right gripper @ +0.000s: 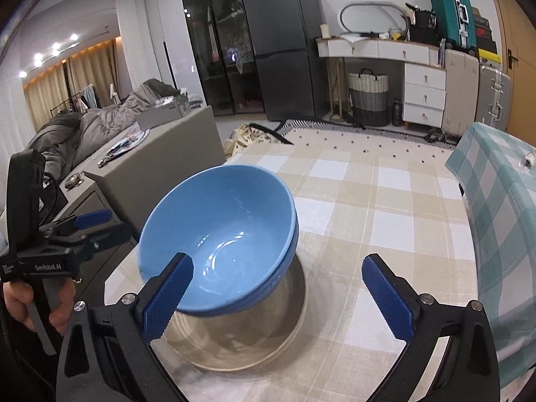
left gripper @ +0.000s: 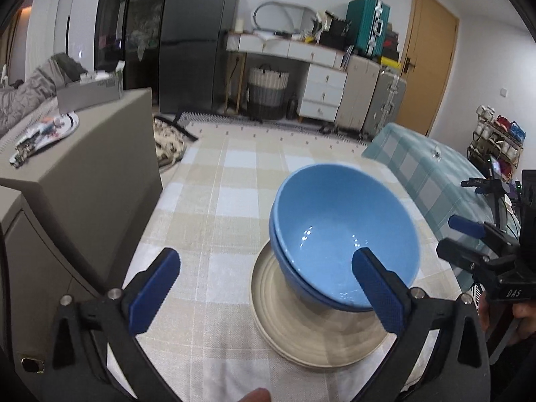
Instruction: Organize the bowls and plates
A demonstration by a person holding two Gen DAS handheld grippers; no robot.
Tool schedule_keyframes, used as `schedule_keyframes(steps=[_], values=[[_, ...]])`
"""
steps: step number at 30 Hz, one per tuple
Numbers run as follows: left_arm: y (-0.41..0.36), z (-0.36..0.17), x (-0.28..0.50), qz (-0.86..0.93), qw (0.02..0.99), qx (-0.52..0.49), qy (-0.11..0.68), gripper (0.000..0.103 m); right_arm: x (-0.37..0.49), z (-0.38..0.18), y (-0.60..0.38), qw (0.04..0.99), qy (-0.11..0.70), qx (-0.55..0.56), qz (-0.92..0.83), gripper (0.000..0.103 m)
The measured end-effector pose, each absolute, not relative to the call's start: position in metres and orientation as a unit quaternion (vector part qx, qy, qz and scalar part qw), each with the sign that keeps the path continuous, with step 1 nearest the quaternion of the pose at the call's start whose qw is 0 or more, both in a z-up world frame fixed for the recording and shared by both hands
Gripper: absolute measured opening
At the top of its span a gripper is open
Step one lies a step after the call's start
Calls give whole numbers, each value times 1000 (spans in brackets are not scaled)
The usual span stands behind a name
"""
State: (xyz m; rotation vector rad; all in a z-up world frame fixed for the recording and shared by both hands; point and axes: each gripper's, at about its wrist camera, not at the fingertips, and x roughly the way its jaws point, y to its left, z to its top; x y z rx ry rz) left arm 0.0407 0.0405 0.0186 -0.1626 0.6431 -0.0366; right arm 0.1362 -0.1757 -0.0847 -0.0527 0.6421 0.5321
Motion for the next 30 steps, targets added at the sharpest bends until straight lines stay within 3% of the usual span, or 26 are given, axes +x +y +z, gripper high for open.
schedule_keyframes(steps=[14, 30], values=[[28, 4, -9, -5, 964, -66, 259, 103, 65, -98, -187, 924, 257, -40, 281, 102], [17, -9, -26, -24, 966, -54, 251, 103, 43, -108, -167, 919, 239, -49, 308, 103]])
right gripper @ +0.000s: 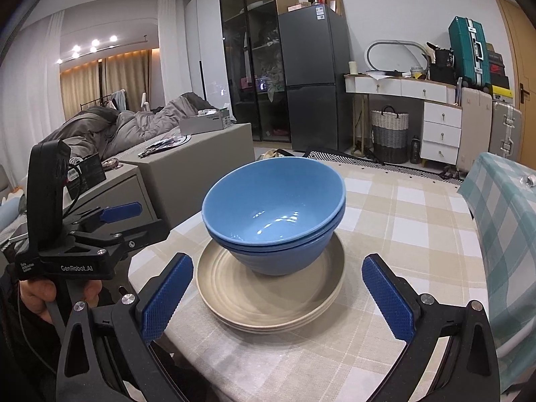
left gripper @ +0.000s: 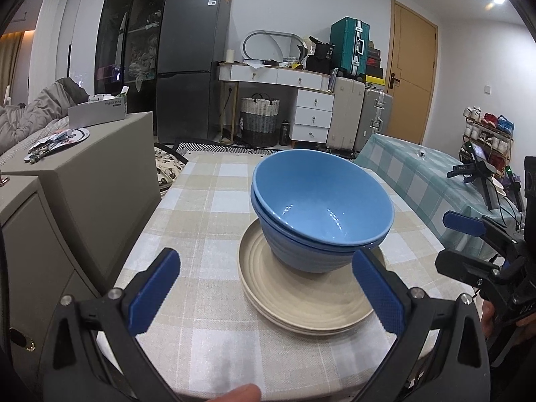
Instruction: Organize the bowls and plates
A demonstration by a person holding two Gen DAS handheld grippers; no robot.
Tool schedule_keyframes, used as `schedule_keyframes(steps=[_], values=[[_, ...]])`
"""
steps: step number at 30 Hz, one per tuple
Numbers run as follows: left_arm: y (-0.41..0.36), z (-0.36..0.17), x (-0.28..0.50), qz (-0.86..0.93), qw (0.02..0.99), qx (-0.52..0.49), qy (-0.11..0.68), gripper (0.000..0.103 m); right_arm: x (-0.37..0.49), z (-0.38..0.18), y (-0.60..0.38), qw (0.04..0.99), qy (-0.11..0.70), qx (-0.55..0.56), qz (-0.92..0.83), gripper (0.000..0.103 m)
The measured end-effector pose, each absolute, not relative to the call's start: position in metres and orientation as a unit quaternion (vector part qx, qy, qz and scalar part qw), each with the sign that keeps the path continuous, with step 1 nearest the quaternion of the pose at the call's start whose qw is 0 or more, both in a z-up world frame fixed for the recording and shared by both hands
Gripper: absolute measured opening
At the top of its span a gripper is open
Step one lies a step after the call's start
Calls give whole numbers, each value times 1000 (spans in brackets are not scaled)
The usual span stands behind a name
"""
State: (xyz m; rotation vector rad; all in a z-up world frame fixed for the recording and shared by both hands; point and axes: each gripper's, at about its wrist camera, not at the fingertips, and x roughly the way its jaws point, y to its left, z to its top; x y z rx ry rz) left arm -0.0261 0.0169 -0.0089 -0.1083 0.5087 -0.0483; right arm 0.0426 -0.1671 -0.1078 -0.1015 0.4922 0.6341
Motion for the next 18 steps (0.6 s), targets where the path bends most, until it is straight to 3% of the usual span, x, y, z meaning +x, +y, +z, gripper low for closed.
schedule_keyframes(steps=[18], values=[[1, -11, -25, -31, 966, -34, 254, 103, 44, -109, -164, 918, 237, -50, 313, 103]])
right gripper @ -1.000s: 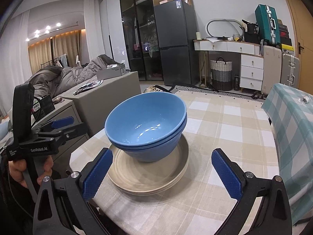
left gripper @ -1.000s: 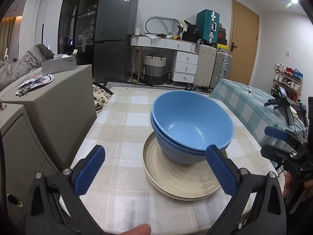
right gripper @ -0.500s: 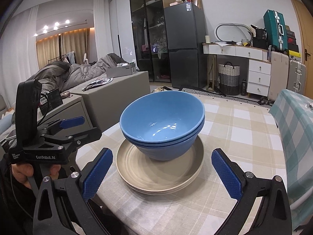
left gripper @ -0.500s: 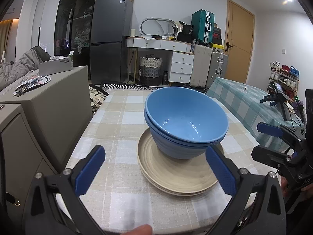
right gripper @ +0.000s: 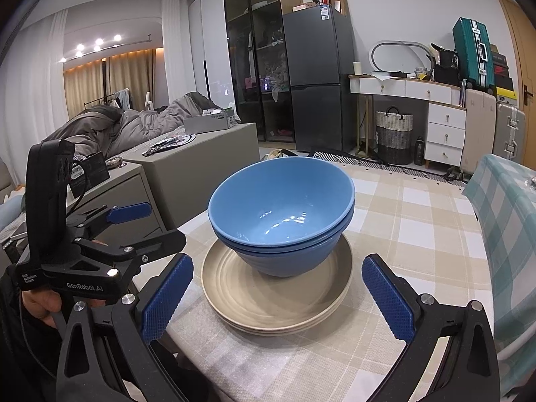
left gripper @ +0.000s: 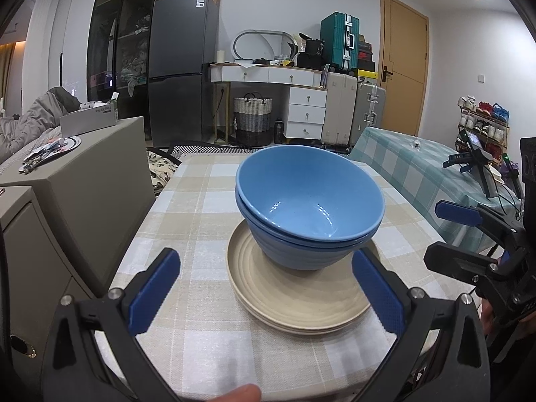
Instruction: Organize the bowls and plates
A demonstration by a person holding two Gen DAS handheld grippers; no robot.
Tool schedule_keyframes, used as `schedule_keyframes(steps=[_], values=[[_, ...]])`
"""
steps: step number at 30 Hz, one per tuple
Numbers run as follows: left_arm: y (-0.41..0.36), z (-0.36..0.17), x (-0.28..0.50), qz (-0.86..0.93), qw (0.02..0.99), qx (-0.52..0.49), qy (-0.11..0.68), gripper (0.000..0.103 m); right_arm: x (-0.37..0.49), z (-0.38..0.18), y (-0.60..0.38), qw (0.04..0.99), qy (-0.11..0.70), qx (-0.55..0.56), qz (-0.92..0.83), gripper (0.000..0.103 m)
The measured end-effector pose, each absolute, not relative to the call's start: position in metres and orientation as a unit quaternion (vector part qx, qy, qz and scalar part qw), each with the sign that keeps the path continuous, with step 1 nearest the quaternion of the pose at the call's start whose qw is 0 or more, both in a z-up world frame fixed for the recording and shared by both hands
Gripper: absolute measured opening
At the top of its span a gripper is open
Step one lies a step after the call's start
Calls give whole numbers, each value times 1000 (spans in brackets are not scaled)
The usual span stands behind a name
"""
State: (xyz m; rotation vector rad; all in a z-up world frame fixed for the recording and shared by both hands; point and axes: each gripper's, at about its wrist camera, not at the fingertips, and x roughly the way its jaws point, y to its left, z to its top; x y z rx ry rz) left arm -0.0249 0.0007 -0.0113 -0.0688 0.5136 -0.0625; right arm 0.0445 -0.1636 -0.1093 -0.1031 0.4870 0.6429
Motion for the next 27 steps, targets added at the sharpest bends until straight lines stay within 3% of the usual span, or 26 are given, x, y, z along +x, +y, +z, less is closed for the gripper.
schedule_keyframes(steps=[27], values=[[4, -14, -22, -22, 965, -39, 259, 103, 44, -109, -164, 919, 235, -49, 312, 103]])
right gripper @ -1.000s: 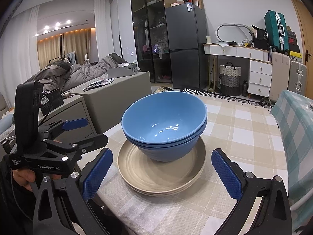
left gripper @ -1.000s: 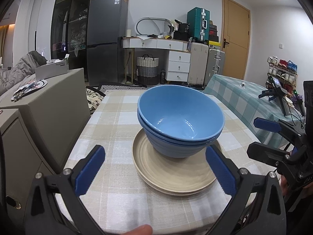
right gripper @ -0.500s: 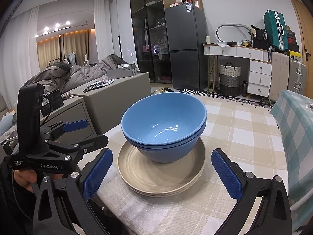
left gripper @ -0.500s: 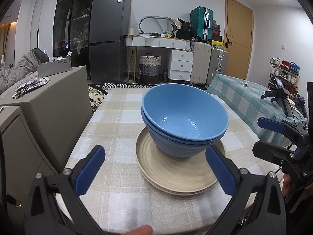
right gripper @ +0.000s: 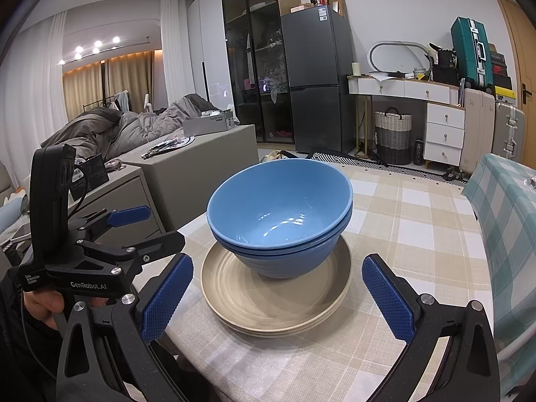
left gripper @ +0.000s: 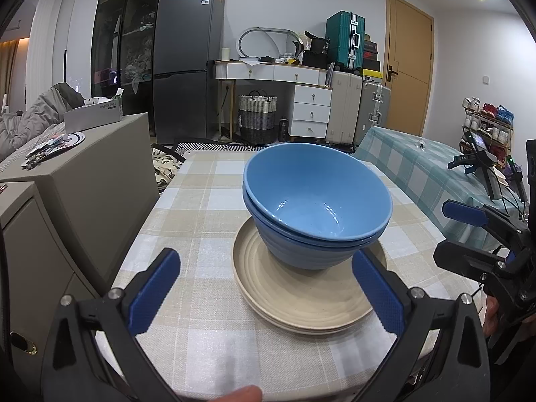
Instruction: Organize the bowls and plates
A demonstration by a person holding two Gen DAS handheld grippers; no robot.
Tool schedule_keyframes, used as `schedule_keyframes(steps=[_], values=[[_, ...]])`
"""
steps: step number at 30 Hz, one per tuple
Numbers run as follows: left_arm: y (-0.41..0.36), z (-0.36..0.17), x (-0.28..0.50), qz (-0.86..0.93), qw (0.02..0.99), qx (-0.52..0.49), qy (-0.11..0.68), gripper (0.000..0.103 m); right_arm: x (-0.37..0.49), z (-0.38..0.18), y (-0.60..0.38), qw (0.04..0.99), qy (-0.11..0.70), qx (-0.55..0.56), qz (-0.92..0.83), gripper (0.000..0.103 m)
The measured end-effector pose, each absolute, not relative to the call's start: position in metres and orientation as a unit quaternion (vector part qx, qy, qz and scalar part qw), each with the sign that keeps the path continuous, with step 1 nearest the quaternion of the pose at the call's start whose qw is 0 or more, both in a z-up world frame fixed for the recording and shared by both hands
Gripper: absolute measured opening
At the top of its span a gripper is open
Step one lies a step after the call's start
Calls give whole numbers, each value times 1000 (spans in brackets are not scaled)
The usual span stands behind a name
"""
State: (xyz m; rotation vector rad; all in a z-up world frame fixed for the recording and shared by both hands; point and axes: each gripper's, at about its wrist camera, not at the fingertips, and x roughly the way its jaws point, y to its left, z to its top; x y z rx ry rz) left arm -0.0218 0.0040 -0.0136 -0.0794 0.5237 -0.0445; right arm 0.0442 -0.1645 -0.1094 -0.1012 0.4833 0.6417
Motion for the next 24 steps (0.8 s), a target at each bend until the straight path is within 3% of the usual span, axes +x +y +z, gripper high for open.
schedule_keyframes(steps=[24], values=[[4, -13, -22, -22, 965, -39, 259, 103, 45, -110, -164, 919, 236, -48, 312, 103]])
